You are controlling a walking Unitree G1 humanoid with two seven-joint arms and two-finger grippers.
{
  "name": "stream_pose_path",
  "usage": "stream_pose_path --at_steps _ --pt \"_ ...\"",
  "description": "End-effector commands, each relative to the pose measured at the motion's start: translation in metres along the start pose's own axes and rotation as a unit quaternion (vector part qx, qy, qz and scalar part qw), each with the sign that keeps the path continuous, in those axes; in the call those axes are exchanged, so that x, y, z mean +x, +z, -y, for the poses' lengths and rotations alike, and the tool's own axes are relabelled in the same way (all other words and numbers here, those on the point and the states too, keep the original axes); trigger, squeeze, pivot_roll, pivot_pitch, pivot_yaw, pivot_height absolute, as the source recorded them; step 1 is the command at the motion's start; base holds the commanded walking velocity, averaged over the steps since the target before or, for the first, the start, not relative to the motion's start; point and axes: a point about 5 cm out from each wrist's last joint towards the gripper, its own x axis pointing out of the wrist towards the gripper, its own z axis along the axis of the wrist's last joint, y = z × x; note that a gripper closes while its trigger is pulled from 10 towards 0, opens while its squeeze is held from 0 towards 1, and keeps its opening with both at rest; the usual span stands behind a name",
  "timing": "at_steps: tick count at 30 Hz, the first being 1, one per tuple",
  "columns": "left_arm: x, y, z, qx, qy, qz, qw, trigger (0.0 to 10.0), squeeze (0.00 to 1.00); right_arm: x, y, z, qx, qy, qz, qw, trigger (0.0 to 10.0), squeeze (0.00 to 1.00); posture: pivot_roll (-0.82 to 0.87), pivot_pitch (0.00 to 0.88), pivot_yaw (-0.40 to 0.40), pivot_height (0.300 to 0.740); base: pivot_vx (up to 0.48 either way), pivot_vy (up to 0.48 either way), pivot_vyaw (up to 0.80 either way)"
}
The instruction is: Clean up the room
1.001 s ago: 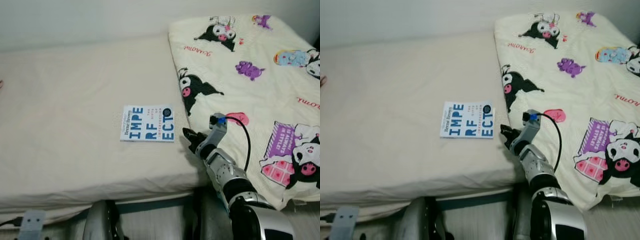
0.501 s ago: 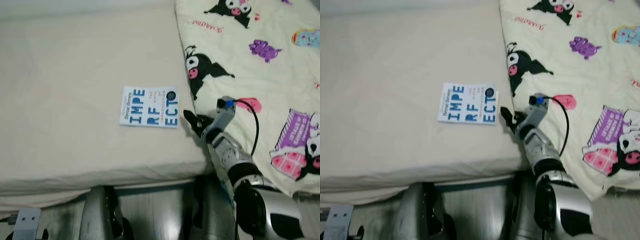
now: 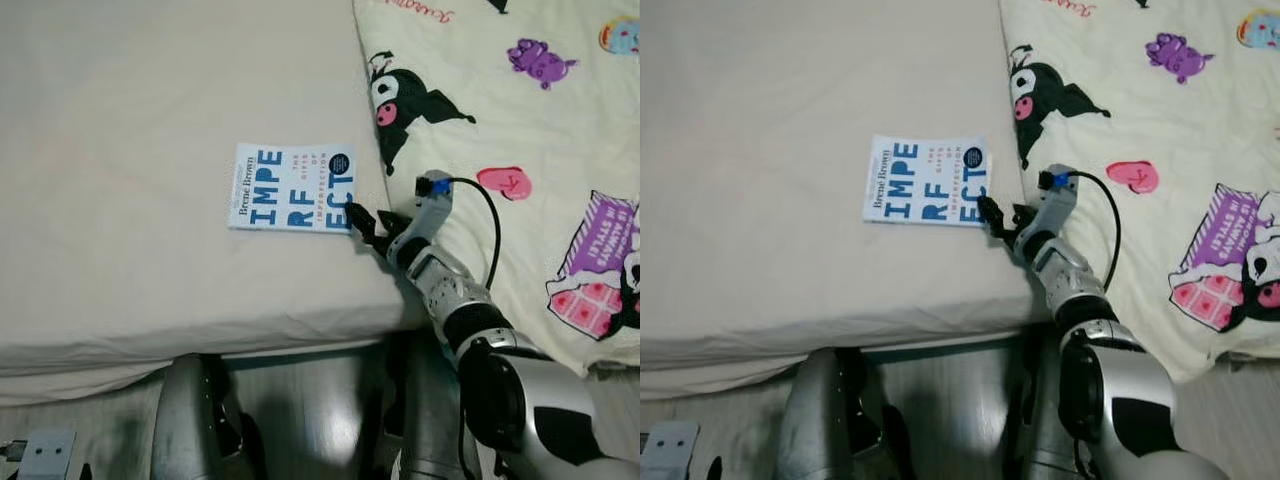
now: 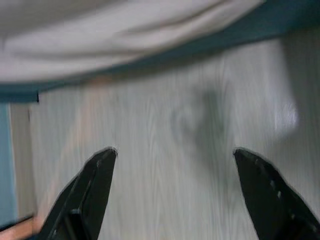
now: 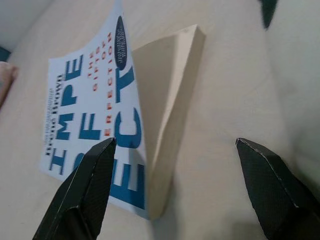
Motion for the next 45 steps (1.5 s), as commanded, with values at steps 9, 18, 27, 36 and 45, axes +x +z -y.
stream_pose_path --at_steps 9,18,27,36,45 --pt "-0.018 -0.024 -0.006 0.018 -0.006 -0.032 0.999 10.0 0.00 0.010 -0.031 -0.026 0.068 0.044 -0.063 0.995 10.0 0.00 0.16 0.552 0.034 0.479 0.000 0.000 0.00" --pt "-0.027 -0.030 -0.015 0.024 0.002 -0.038 0.999 10.0 0.00 0.025 -0.036 -0.063 0.116 0.106 -0.086 0.984 10.0 0.00 0.17 0.579 0.030 0.479 0.000 0.000 0.00" --pt "-0.031 -0.031 -0.016 0.026 0.001 -0.039 0.999 10.0 0.00 0.031 -0.025 -0.073 0.115 0.126 -0.055 0.984 0.0 0.00 0.17 0.581 0.022 0.479 0.000 0.000 0.00" --pt "-0.034 -0.032 -0.012 0.023 -0.002 -0.043 0.999 10.0 0.00 0.031 -0.005 -0.066 0.137 0.122 -0.008 0.983 0.0 0.00 0.17 0.575 0.015 0.479 0.000 0.000 0.00" --pt "-0.028 -0.026 -0.005 0.013 0.002 -0.039 0.999 10.0 0.00 0.030 0.010 -0.065 0.139 0.158 0.023 0.977 0.0 0.00 0.16 0.530 0.001 0.479 0.000 0.000 0.00"
